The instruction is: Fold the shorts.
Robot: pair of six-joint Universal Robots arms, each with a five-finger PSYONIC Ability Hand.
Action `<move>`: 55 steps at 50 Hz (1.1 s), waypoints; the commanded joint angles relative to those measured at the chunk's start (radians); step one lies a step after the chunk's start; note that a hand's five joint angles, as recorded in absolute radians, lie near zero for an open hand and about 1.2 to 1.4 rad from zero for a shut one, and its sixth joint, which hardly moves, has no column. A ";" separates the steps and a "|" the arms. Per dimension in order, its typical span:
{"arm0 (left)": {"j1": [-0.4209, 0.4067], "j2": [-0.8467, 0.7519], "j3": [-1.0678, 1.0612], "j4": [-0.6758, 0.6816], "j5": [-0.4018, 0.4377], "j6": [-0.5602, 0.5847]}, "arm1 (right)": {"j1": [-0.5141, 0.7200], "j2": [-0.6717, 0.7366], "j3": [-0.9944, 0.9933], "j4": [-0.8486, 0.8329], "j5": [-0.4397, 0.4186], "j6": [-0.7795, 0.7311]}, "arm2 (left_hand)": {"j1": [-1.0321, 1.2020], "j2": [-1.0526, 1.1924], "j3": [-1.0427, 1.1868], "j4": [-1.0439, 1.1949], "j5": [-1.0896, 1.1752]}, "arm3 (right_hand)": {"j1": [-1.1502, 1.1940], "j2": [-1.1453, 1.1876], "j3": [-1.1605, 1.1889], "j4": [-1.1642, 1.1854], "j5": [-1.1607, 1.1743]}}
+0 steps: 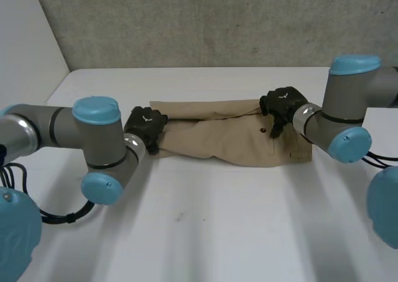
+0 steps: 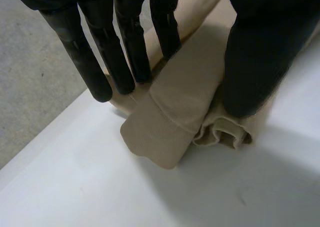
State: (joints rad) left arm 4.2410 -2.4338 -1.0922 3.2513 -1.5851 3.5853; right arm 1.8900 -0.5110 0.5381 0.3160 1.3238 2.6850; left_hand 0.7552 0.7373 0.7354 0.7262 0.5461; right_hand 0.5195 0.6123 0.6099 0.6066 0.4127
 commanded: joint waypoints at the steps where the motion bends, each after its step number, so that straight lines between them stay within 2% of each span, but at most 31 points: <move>1: -0.007 -0.022 0.014 -0.004 -0.019 0.075 | -0.026 0.146 -0.235 0.003 -0.089 0.163 | 0.640 0.658 0.660 0.669 0.674 | 0.390 0.298 0.300 0.303 0.323; 4: -0.012 -0.021 0.012 -0.004 -0.029 0.087 | -0.029 0.181 -0.292 -0.002 -0.104 0.223 | 0.641 0.659 0.661 0.670 0.676 | 0.344 0.251 0.254 0.257 0.276; 6: -0.015 -0.013 0.008 -0.004 -0.039 0.089 | -0.029 0.216 -0.343 -0.009 -0.092 0.257 | 0.641 0.659 0.661 0.670 0.676 | -0.220 -0.313 -0.311 -0.307 -0.288; 7: -0.016 -0.011 0.006 -0.002 -0.044 0.087 | -0.029 0.226 -0.357 -0.011 -0.084 0.262 | 0.641 0.659 0.661 0.670 0.676 | -0.345 -0.438 -0.435 -0.432 -0.413; 9: -0.018 -0.008 0.005 -0.004 -0.052 0.089 | -0.034 0.238 -0.381 -0.020 -0.054 0.265 | 0.641 0.659 0.661 0.670 0.676 | -0.345 -0.438 -0.435 -0.432 -0.413; 15: -0.033 0.007 0.003 -0.007 -0.061 0.090 | -0.029 0.204 -0.342 -0.014 -0.035 0.266 | 0.641 0.659 0.661 0.670 0.676 | -0.345 -0.438 -0.435 -0.432 -0.413; 24: -0.036 0.047 -0.023 -0.008 -0.070 0.087 | -0.029 -0.048 -0.049 -0.011 -0.035 0.248 | 0.641 0.659 0.661 0.670 0.676 | -0.345 -0.438 -0.435 -0.432 -0.413; 26: -0.035 0.059 -0.037 -0.008 -0.076 0.087 | -0.032 -0.099 0.012 -0.011 -0.035 0.236 | 0.431 0.449 0.451 0.460 0.466 | -0.345 -0.438 -0.435 -0.432 -0.413; 27: -0.035 0.074 -0.054 -0.008 -0.079 0.084 | -0.037 -0.147 0.067 -0.012 -0.035 0.214 | 0.171 0.189 0.191 0.200 0.206 | -0.345 -0.438 -0.435 -0.432 -0.413; 28: -0.036 0.082 -0.063 -0.010 -0.081 0.083 | -0.040 -0.170 0.095 -0.012 -0.034 0.201 | 0.076 0.094 0.096 0.105 0.110 | -0.345 -0.438 -0.435 -0.432 -0.413; 30: -0.036 0.102 -0.081 -0.012 -0.081 0.082 | -0.051 -0.214 0.152 -0.014 -0.032 0.165 | -0.010 0.008 0.010 0.019 0.025 | -0.345 -0.438 -0.435 -0.432 -0.413; 36: -0.036 0.176 -0.150 -0.012 -0.084 0.076 | -0.075 -0.340 0.391 -0.032 -0.032 0.003 | -0.365 -0.347 -0.345 -0.336 -0.331 | -0.106 -0.199 -0.197 -0.193 -0.174; 45: -0.032 0.259 -0.232 -0.012 -0.081 0.060 | -0.086 -0.345 0.594 -0.213 -0.018 -0.103 | -0.413 -0.395 -0.393 -0.384 -0.378 | -0.059 -0.151 -0.149 -0.146 -0.126; 49: -0.033 0.289 -0.262 -0.012 -0.078 0.006 | -0.086 -0.296 0.612 -0.297 -0.002 -0.128 | -0.410 -0.392 -0.390 -0.381 -0.375 | -0.056 -0.149 -0.146 -0.143 -0.124; 55: -0.033 0.312 -0.287 -0.013 -0.076 -0.059 | -0.084 -0.227 0.589 -0.324 0.014 -0.169 | -0.410 -0.392 -0.390 -0.381 -0.375 | -0.024 -0.116 -0.114 -0.111 -0.091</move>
State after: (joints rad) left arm 4.2079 -2.1423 -1.3561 3.2397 -1.6626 3.5878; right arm 1.8038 -0.8102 1.1525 0.0295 1.3219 2.5505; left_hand 0.3641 0.3454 0.3500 0.3416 0.1592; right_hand 0.3223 0.3669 0.3766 0.3783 0.2029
